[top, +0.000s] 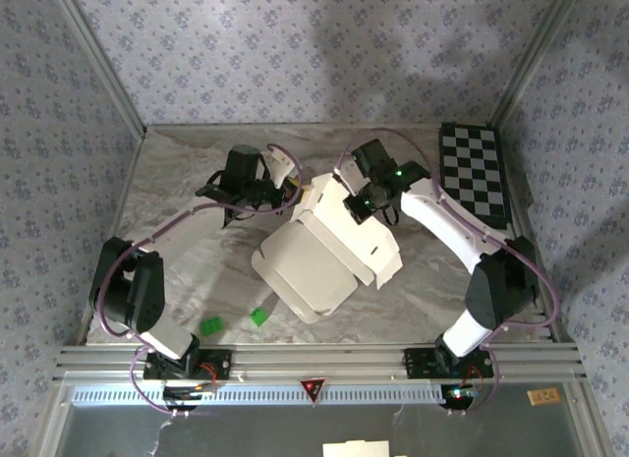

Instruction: Fold the paper box

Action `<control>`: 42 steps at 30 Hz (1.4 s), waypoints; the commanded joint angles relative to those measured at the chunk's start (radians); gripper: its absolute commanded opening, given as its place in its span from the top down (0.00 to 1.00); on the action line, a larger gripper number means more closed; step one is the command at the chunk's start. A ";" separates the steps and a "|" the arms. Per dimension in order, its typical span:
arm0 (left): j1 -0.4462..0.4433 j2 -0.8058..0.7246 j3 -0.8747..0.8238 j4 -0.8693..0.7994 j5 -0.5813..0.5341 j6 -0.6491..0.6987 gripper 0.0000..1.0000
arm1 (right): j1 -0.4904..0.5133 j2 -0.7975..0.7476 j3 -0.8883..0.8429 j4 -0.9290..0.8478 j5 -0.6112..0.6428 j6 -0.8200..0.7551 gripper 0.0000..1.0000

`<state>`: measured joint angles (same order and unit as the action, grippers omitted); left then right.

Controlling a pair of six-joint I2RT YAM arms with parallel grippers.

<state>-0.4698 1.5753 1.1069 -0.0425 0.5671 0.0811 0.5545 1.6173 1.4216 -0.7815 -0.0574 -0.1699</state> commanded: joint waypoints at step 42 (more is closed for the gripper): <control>-0.070 -0.043 -0.348 0.183 -0.145 -0.218 0.98 | 0.176 -0.026 0.134 -0.076 0.089 0.183 0.51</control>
<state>-0.5301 1.4952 0.7795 0.2180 0.4004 -0.1181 0.7544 1.6535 1.5196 -0.8612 0.1272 -0.0448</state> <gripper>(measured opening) 0.059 0.477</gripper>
